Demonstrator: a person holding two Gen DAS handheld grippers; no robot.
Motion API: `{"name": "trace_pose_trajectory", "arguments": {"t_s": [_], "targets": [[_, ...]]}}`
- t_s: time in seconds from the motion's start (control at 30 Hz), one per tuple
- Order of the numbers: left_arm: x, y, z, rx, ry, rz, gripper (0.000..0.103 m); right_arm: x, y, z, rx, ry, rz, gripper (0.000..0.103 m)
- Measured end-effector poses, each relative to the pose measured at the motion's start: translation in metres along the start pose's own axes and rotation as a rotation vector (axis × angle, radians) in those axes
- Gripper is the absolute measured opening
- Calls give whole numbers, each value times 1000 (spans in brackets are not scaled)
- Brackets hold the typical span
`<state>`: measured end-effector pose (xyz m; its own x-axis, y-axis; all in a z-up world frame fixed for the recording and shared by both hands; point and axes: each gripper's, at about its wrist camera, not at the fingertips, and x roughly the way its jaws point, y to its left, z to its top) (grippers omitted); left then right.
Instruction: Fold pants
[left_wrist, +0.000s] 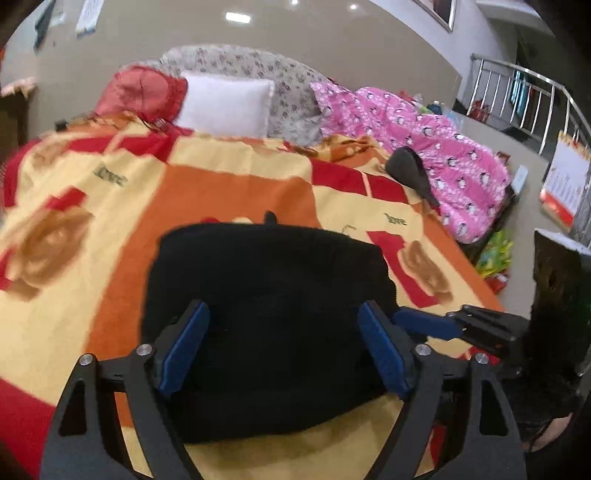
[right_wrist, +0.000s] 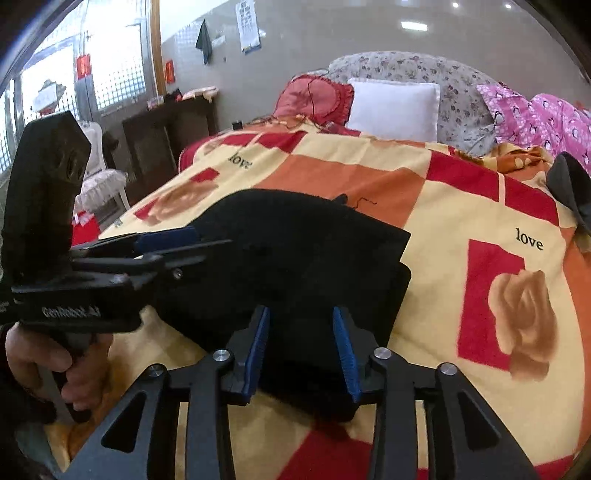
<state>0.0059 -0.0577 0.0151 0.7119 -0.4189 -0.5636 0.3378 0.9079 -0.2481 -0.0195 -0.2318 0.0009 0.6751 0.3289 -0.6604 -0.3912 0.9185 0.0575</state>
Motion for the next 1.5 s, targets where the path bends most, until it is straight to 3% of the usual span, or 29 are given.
{"name": "trace_pose_trajectory", "arguments": {"t_s": [0.13,0.3,0.37,0.5,0.57,0.63,0.7,0.83,1.03,1.5], "targets": [[-23,4,-8,-17,-35,129,84,-16,-2,-7,59,-44,-54,41],[-3,10,-21,-26,74,189,85,-31,0,-20,127,-82,-96,42],[-1,8,-22,-15,73,203,86,-32,4,-21,120,-82,-135,42],[4,14,-23,-50,94,197,94,-40,22,-13,60,-141,-187,42],[7,22,-23,-95,118,165,96,-28,23,-9,48,-99,-210,48],[9,28,-24,-130,136,138,98,-7,14,-11,75,17,-219,56],[8,27,-25,-127,133,138,98,-10,4,-12,128,1,-196,65],[4,18,-26,-93,115,175,98,-23,-6,-20,184,-45,-152,65],[-2,14,-27,-63,89,206,98,-36,17,-29,114,-78,-167,67],[-3,14,-27,-60,86,210,98,-31,24,-38,133,-46,-166,73]]}}
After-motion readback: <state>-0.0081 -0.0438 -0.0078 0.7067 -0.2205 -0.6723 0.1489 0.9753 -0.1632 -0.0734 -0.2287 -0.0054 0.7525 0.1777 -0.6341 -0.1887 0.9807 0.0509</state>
